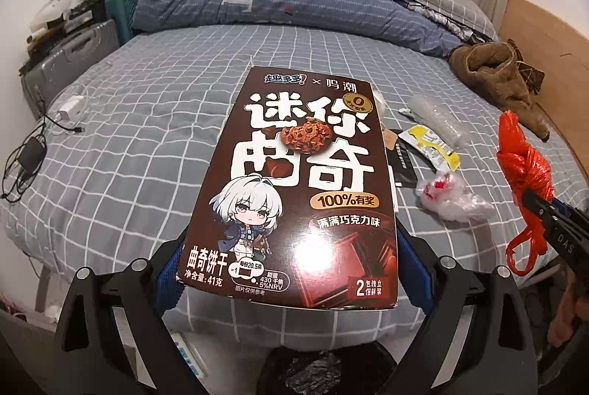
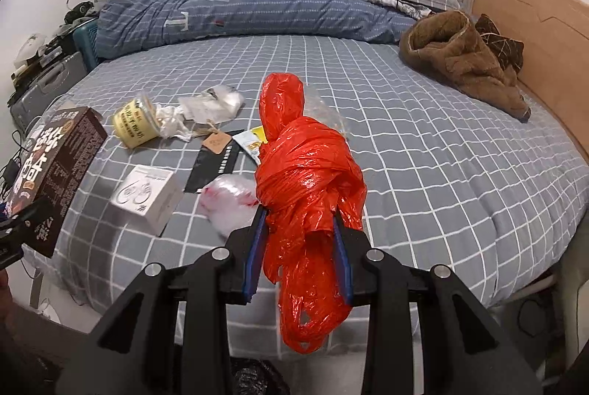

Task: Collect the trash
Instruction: 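Carry the cookie box and red bag off the bed toward the black bin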

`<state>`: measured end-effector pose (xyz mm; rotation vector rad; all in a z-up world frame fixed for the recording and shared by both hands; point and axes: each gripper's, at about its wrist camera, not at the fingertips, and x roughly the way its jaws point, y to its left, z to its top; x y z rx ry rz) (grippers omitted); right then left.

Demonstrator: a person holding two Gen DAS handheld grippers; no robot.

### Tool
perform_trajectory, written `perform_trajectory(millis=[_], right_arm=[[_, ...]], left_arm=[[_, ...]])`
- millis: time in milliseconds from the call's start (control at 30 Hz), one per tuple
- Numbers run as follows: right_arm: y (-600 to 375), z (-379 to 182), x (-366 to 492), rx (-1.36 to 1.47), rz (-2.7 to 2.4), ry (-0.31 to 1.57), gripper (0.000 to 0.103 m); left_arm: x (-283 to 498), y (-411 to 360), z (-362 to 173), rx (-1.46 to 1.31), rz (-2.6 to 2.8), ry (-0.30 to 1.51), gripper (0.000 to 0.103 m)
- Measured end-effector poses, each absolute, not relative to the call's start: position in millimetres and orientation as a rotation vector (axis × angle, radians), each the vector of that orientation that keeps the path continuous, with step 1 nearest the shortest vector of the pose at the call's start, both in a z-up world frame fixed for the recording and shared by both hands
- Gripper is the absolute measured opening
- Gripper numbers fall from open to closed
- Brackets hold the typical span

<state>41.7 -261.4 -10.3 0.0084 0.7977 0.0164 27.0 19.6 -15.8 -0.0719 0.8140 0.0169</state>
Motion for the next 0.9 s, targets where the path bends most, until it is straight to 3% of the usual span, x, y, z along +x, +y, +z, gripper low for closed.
perform_trajectory(millis=[900], right_arm=[[-230,-6,-54,0.015,0.093,0.823,0.032]], left_arm=[[-57,14,-25,-0.100,0.021,0.846,0.091]])
